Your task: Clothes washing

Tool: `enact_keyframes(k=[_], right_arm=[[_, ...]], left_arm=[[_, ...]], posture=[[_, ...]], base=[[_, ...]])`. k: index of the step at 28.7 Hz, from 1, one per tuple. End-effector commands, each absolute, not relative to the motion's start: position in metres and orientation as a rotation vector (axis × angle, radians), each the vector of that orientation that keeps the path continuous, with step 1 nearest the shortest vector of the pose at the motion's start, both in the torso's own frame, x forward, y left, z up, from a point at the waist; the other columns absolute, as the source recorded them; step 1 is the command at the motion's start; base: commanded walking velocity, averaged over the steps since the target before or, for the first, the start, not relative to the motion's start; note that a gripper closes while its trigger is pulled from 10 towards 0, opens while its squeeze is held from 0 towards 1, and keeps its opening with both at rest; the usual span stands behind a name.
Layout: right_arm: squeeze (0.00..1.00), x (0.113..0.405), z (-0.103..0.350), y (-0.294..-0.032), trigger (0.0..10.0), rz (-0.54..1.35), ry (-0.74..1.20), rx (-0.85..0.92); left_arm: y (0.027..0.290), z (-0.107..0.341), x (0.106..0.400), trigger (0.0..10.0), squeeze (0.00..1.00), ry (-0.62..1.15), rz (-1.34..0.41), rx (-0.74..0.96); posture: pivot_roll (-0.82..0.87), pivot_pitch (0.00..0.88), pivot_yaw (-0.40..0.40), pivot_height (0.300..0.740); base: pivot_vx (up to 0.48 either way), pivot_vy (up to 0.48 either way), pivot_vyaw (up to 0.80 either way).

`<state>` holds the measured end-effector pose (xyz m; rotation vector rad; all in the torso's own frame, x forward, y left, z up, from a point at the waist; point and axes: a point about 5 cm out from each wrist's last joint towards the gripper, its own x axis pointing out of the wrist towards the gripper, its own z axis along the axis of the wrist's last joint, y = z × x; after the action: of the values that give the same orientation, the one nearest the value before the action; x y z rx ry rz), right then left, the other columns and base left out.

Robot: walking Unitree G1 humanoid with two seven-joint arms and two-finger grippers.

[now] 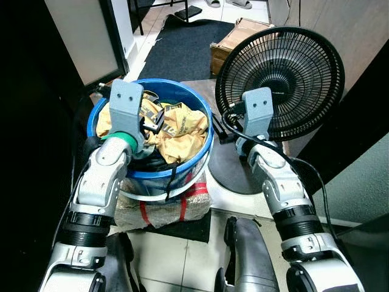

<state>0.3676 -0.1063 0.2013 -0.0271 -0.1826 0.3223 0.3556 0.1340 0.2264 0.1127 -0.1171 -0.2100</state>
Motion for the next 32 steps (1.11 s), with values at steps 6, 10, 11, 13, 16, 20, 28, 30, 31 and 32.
enact_keyframes(k=[6,10,11,13,16,20,28,30,31,32], right_arm=[[0.00,0.376,0.236,-0.090,10.0,0.374,-0.291,0.034],[0.00,0.385,0.249,-0.078,10.0,0.408,-0.292,0.001],[0.00,0.392,0.248,-0.069,10.0,0.431,-0.243,-0.016],[0.00,0.398,0.247,-0.060,10.0,0.454,-0.194,-0.023],[0.00,0.402,0.245,-0.054,10.0,0.463,-0.150,-0.026],[0.00,0.406,0.244,-0.044,10.0,0.466,-0.099,-0.025],[0.00,0.405,0.239,-0.027,10.0,0.538,-0.045,-0.010],[0.00,0.404,0.234,-0.023,10.0,0.566,-0.011,-0.020],[0.00,0.402,0.227,-0.021,10.0,0.593,0.023,-0.045],[0.00,0.402,0.227,-0.021,10.0,0.593,0.023,-0.045]], left_arm=[[0.123,0.234,0.362,10.0,0.00,-0.124,-0.218,0.077],[0.128,0.229,0.361,10.0,0.00,-0.104,-0.193,0.089],[0.134,0.224,0.360,10.0,0.00,-0.083,-0.165,0.082],[0.144,0.220,0.357,10.0,0.00,-0.063,-0.123,0.081],[0.153,0.216,0.354,10.0,0.00,-0.044,-0.082,0.081],[0.195,0.201,0.336,10.0,0.00,0.028,0.073,0.094],[0.244,0.188,0.302,10.0,0.00,0.107,0.259,0.141],[0.247,0.187,0.298,10.0,0.00,0.114,0.271,0.145],[0.249,0.185,0.294,10.0,0.00,0.123,0.279,0.149],[0.249,0.185,0.294,10.0,0.00,0.123,0.279,0.149]], posture=[[-0.01,0.072,0.021,0.475],[0.01,0.078,0.010,0.475],[0.03,0.086,-0.009,0.475],[0.05,0.096,-0.024,0.475],[0.07,0.106,-0.034,0.475],[0.12,0.140,-0.054,0.475],[0.19,0.206,-0.086,0.475],[0.19,0.210,-0.086,0.475],[0.19,0.226,-0.087,0.475],[0.19,0.226,-0.087,0.475]], base=[[0.000,0.000,0.00],[0.000,0.000,0.00],[0.000,0.000,0.00],[0.000,0.000,0.00],[0.000,0.000,0.00],[0.000,0.000,0.00],[0.000,0.000,0.00],[0.000,0.000,0.00],[0.000,0.000,0.00],[0.000,0.000,0.00]])
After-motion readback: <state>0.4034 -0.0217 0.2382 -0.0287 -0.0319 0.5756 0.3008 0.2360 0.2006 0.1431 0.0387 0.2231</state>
